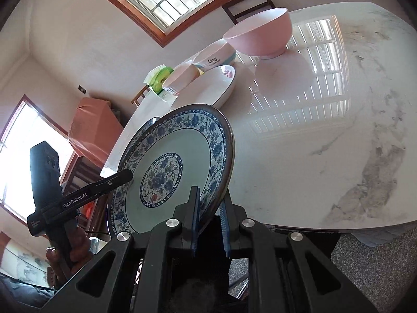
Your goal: Organize plates and bowls
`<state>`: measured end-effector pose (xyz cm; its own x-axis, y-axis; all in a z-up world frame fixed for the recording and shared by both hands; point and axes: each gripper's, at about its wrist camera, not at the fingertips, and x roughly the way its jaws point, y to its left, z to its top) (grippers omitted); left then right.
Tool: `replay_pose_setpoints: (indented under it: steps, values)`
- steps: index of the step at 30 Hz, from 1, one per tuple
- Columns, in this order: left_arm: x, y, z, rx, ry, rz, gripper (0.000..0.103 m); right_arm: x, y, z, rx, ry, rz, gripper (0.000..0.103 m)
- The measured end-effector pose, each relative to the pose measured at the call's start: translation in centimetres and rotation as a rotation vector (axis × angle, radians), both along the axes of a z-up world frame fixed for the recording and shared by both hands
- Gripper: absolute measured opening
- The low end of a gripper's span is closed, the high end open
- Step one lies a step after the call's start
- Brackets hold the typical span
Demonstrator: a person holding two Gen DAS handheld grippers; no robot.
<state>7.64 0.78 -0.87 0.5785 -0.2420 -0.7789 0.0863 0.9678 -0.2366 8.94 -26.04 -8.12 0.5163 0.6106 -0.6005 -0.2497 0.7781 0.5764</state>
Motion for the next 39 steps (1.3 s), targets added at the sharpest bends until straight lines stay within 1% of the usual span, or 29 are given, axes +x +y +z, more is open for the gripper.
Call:
replay_pose_setpoints:
  steps: [10, 16, 18, 22, 29, 39]
  values:
    - [0.6, 8.3, 1.1, -0.002, -0.03, 0.181, 0.027, 4.9, 8.3, 1.3, -0.032, -0.038, 0.157, 0.016]
    - [1.9, 12.1, 0.4, 0.003, -0.021, 0.255, 0.027, 7.9, 12.3, 1.5, -0.072, -0.042, 0.214, 0.016]
    - [2.5, 13.3, 0.1, -0.009, -0.018, 0.275, 0.027, 8.6, 13.5, 1.6, -0.084, -0.046, 0.225, 0.016]
    - [3.8, 15.3, -0.3, -0.011, -0.017, 0.312, 0.027, 10.2, 15.4, 1.2, -0.093, -0.035, 0.242, 0.016]
    - [5.4, 17.8, -1.2, -0.03, -0.002, 0.347, 0.027, 11.1, 17.8, 0.9, -0.118, -0.031, 0.259, 0.016]
    - [6.8, 19.6, -1.7, -0.059, 0.004, 0.368, 0.027, 10.9, 18.8, 0.9, -0.148, -0.036, 0.259, 0.017]
